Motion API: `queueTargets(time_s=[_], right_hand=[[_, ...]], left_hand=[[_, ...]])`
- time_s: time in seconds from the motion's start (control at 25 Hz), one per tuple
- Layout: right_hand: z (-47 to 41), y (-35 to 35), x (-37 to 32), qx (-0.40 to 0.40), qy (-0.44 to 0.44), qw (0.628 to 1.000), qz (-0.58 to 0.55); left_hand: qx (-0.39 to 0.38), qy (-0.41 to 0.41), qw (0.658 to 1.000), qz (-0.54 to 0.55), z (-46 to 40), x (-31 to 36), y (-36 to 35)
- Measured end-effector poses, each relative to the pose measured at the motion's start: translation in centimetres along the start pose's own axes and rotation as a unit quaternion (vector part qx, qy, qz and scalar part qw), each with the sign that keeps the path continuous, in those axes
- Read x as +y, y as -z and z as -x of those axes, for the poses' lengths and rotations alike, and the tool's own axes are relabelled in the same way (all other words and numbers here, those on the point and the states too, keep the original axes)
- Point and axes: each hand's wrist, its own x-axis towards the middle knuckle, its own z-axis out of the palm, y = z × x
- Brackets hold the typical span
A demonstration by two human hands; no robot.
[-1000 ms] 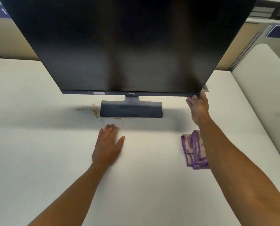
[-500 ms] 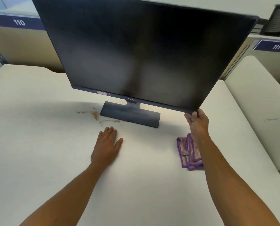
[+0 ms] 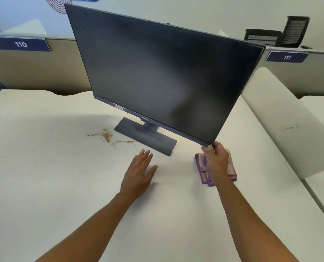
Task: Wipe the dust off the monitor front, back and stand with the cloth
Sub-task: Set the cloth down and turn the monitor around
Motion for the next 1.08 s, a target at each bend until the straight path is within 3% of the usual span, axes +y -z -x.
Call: queueTargets(time_s=[0.48,0.6,1.08], right_hand=[[8.6,-1.0,0.8,0.014,-0.034,0.993,-0.112],[10.2,-1.0,1.2,-0.006,-0.03,0.993,-0.117],[16.0,-1.8,1.9,-0.086,0.02,0.986,-0.141]], left_hand=[[-0.054,-0.065,0.991,0.109,3.7,9.7,-1.2],[-0.058,-0.046,0.989,0.131,4.5,10.7,-1.3],[0.089,0.03,0.96,0.263,7.7,10.0,-0.3]])
